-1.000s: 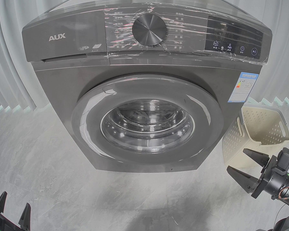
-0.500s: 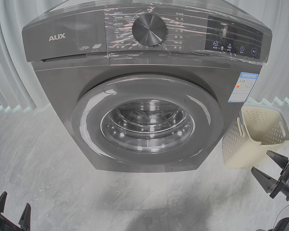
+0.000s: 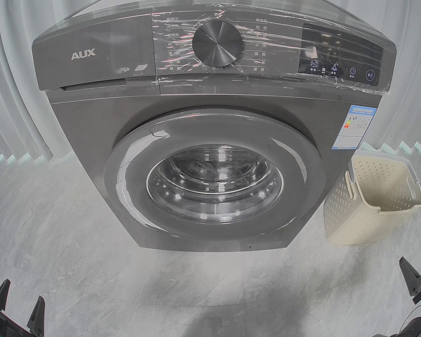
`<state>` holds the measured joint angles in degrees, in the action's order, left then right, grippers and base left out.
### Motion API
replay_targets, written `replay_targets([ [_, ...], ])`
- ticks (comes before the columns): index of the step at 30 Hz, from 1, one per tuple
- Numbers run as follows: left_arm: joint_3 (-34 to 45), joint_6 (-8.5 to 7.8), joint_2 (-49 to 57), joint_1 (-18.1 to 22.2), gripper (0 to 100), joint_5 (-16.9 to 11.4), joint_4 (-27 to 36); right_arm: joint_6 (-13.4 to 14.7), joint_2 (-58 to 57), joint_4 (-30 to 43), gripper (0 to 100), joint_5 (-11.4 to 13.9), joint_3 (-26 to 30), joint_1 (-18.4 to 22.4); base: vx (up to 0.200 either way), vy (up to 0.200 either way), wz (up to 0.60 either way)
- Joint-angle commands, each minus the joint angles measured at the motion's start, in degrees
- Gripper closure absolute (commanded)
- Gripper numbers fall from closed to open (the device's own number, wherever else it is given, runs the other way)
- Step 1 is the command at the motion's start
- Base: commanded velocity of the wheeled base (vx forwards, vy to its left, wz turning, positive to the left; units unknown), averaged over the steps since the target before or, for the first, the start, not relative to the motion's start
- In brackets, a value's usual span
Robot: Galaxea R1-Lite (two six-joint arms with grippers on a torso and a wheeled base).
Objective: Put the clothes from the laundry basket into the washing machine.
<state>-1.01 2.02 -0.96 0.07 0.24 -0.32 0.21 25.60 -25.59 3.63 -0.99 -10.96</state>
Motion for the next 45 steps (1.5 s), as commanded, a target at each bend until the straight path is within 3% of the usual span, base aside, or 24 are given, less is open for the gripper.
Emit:
replay_targets([
  [1,0.9,0.00,1.0,0.0,0,0.0,0.0,-0.6,-11.9,2.5,0,2.4,0.9,6.9,0.000,0.000,0.00],
  [6,0.9,0.09,1.0,0.0,0,0.0,0.0,-0.6,-18.1,8.5,0,4.1,1.0,10.6,0.000,0.000,0.00],
  [11,0.9,0.09,1.0,0.0,0,0.0,0.0,-0.8,-25.6,18.8,0,4.5,1.0,11.0,0.000,0.000,0.00],
  [16,0.9,0.17,1.0,0.0,0,-0.1,0.0,-0.5,-25.6,21.2,0,4.2,1.0,11.0,0.000,0.000,0.00],
  [19,0.9,0.26,1.0,0.0,0,0.0,0.0,-1.7,-25.6,21.6,0,4.3,1.0,11.0,0.000,0.000,0.00],
  [21,0.9,0.09,1.0,0.0,0,-0.1,0.0,-2.8,-25.6,21.8,0,5.9,1.0,10.9,0.000,0.000,0.00],
  [24,0.9,0.26,1.0,0.0,0,0.0,0.0,-1.7,-25.6,21.7,0,11.1,1.0,10.9,0.000,0.000,0.00],
  [27,0.9,0.26,1.0,0.0,0,0.0,0.0,-1.4,-25.6,21.8,0,11.5,1.0,10.9,0.000,0.000,0.00],
  [29,0.9,0.26,1.0,0.0,0,0.0,0.0,-1.0,-25.6,21.9,0,9.5,1.0,11.0,0.000,0.000,0.00],
  [32,0.9,0.35,1.0,0.0,0,0.1,0.0,0.8,-25.6,24.6,0,-5.7,1.0,11.1,0.000,0.000,0.00],
  [33,0.9,0.35,1.0,0.0,0,0.0,0.0,0.6,-25.6,26.2,0,-6.4,1.0,11.3,0.000,0.000,0.00],
  [35,0.9,0.35,1.0,0.0,0,0.0,0.0,0.3,-25.6,25.9,0,-3.6,1.0,11.0,0.000,0.000,0.00],
  [45,0.9,0.44,1.0,0.0,0,0.0,0.0,-0.1,-25.6,25.7,0,-4.0,1.0,10.9,0.000,0.000,0.00],
])
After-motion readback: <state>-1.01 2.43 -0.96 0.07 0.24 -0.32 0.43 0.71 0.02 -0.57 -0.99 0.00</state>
